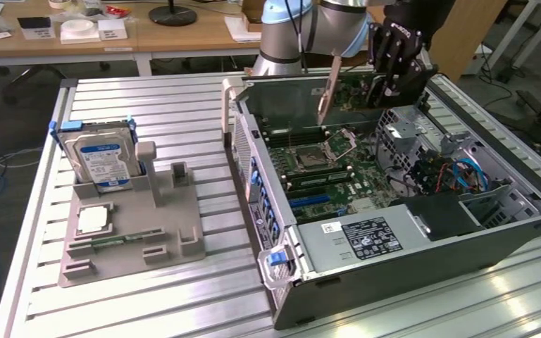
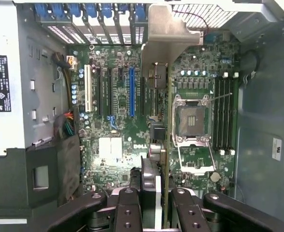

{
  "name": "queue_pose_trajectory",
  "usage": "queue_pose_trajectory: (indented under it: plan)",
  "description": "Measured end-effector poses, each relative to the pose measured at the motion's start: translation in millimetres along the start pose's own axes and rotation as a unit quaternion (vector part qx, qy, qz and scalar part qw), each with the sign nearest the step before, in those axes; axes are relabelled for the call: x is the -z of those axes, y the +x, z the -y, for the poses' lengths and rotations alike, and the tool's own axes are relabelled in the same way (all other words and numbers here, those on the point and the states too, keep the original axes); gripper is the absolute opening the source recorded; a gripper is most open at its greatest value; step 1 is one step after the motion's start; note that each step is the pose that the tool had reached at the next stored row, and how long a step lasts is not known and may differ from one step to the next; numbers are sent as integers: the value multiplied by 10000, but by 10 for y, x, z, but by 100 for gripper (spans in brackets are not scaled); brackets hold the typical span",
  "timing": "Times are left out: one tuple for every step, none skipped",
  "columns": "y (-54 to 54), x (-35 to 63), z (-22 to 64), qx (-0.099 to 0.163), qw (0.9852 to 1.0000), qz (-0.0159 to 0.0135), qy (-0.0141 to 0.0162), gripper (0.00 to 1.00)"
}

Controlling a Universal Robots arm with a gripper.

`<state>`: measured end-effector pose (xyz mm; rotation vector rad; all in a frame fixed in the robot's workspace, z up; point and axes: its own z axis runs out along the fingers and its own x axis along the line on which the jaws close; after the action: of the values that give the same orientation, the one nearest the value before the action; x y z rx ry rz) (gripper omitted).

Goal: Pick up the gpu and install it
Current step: 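Insert the gpu into the slot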

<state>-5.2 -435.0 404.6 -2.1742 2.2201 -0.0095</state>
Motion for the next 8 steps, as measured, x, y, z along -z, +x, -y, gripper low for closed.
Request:
queue_pose_trajectory:
  plan:
    - [10, -18, -3, 1, 10000, 2, 0, 28]
    - [25, -35, -5, 12, 10000, 5, -1, 28]
    - [31, -54, -6, 16, 10000, 6, 0, 28]
    - [31, -72, -7, 17, 10000, 7, -3, 28]
    - [31, -89, -7, 17, 10000, 6, -4, 28]
    - [38, -104, -18, 16, 10000, 7, -4, 28]
    - [46, -111, -21, 17, 10000, 31, -4, 28]
    - [49, -112, -21, 15, 9999, 122, -6, 28]
